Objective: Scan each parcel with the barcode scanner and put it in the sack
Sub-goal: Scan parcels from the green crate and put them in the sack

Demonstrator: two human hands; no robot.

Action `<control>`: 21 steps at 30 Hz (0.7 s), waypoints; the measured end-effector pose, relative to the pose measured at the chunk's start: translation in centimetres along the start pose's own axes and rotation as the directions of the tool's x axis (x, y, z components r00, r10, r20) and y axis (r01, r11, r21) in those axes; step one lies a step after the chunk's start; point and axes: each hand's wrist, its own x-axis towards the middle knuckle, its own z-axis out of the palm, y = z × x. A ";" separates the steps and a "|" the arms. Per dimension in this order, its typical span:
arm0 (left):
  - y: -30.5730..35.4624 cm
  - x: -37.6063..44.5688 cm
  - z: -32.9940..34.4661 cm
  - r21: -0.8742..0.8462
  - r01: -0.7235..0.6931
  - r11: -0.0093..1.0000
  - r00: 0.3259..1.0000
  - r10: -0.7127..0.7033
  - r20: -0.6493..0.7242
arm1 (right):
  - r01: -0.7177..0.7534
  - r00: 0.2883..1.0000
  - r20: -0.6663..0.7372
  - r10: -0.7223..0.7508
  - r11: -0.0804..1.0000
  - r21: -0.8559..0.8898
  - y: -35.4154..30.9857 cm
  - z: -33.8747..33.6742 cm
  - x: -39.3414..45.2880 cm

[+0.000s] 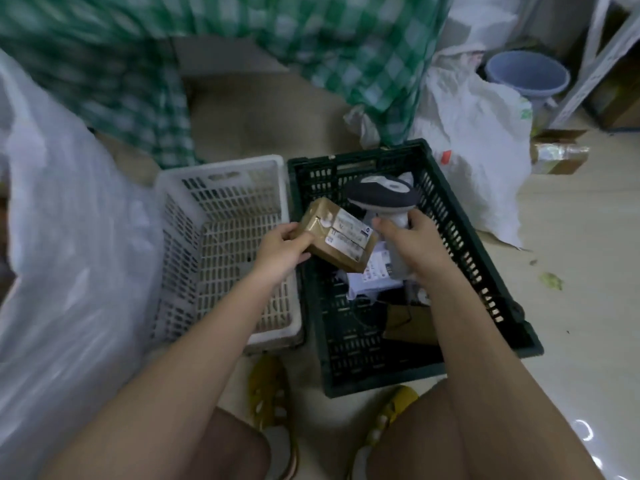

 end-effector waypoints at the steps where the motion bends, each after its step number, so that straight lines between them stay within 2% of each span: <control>1: -0.2 -0.6 -1.2 -0.014 -0.005 1.000 1.000 0.005 -0.011 | -0.002 0.999 0.045 0.002 1.000 -0.004 -0.1 0.8 -0.5; 4: -0.6 -2.1 -3.8 -0.067 -0.023 0.998 1.000 0.021 -0.021 | 0.007 0.997 0.082 -0.009 1.000 0.031 0.4 2.3 -2.0; 7: -0.7 -2.9 -4.9 -0.089 -0.019 0.996 1.000 0.019 -0.005 | 0.015 1.000 0.017 -0.017 0.995 0.094 0.8 2.8 -3.2; 12: -0.5 -3.0 -5.5 -0.155 -0.011 0.988 0.998 0.021 0.058 | 0.031 1.000 -0.004 -0.031 0.989 0.143 1.7 3.1 -4.4; 16: -0.7 -3.0 -6.0 -0.195 -0.028 0.980 0.993 0.050 0.109 | -0.022 0.997 -0.061 0.037 0.972 0.234 1.4 3.2 -3.8; 18: -0.8 -3.0 -6.2 -0.250 -0.018 0.968 0.994 0.044 0.098 | -0.056 0.997 -0.038 0.070 0.955 0.292 1.4 3.0 -3.3; 21: -0.8 -2.8 -6.3 -0.312 0.008 0.950 0.995 0.024 0.099 | -0.110 0.993 0.078 0.092 0.951 0.289 1.5 3.0 -3.2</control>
